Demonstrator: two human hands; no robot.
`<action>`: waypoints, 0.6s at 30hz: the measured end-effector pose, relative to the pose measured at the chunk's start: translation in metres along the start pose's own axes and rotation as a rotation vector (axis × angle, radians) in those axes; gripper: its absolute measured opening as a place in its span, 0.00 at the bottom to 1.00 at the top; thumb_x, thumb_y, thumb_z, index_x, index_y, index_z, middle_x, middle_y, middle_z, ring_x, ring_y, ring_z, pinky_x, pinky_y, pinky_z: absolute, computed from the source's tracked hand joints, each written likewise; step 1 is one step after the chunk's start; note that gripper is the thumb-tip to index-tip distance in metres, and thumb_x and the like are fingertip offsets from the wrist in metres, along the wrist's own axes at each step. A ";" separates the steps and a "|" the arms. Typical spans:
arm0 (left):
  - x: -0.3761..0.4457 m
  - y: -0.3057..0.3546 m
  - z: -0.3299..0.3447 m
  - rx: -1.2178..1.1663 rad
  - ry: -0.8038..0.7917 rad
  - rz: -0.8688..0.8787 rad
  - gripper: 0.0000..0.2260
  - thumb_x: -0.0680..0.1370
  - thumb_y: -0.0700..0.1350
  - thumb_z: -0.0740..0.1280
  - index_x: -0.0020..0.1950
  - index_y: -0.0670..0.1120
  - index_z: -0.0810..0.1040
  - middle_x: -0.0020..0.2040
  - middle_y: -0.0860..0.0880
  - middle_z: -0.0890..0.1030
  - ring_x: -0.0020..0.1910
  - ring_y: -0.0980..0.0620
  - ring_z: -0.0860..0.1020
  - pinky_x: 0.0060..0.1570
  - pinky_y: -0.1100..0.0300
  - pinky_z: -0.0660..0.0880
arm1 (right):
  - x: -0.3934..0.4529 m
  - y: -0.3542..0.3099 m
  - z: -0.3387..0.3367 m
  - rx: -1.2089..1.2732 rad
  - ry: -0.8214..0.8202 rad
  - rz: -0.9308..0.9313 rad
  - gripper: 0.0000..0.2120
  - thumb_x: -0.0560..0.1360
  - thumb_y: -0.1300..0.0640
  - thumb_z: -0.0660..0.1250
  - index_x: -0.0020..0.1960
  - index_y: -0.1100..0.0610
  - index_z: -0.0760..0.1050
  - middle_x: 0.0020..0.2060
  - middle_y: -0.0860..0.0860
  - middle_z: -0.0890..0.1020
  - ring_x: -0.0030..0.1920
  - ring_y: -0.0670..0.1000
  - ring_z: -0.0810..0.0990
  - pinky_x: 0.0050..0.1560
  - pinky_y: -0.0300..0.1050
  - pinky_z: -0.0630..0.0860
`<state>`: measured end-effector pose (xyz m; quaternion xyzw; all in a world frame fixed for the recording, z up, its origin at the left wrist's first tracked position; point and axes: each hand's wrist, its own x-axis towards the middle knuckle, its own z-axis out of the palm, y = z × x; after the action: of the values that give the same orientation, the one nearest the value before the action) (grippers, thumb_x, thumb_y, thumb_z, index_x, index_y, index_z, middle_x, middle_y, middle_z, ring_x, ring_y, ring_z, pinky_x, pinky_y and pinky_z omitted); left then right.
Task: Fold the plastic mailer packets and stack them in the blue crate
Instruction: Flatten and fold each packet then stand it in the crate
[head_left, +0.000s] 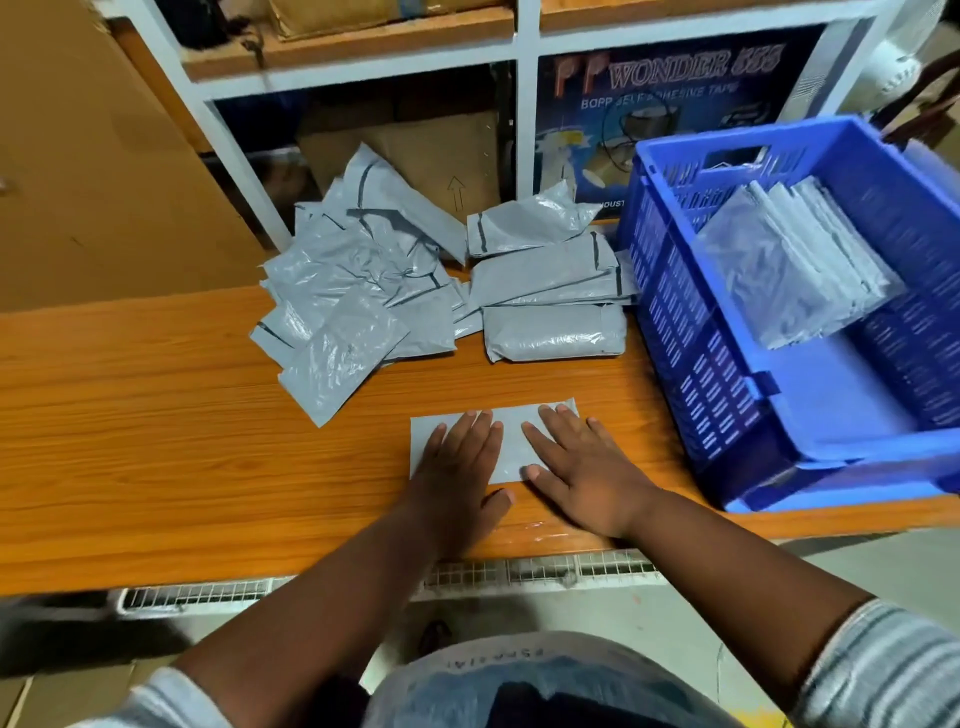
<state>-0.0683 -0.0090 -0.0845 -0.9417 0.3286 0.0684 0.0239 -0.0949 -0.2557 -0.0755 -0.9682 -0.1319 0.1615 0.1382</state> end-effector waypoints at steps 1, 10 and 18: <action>0.000 -0.002 -0.004 -0.015 0.038 0.020 0.38 0.84 0.64 0.52 0.88 0.44 0.48 0.88 0.44 0.47 0.87 0.44 0.46 0.83 0.39 0.52 | -0.001 0.000 -0.002 -0.008 0.022 0.011 0.34 0.85 0.30 0.41 0.87 0.43 0.45 0.87 0.48 0.42 0.86 0.51 0.37 0.84 0.60 0.37; 0.005 -0.016 -0.001 -0.109 0.093 0.015 0.31 0.85 0.54 0.53 0.85 0.40 0.60 0.85 0.40 0.60 0.85 0.40 0.58 0.81 0.39 0.61 | 0.024 -0.042 0.018 -0.131 0.156 -0.110 0.32 0.88 0.39 0.43 0.88 0.52 0.46 0.87 0.53 0.51 0.87 0.55 0.47 0.84 0.64 0.48; -0.037 -0.077 0.024 -0.174 0.055 -0.206 0.37 0.84 0.65 0.50 0.87 0.44 0.51 0.87 0.42 0.54 0.86 0.40 0.52 0.83 0.35 0.52 | -0.005 0.006 0.004 -0.068 0.169 0.170 0.35 0.86 0.33 0.42 0.87 0.49 0.46 0.87 0.52 0.45 0.86 0.54 0.40 0.84 0.61 0.42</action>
<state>-0.0518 0.0758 -0.1033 -0.9705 0.2234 0.0680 -0.0602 -0.1002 -0.2617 -0.0798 -0.9902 -0.0428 0.0859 0.1016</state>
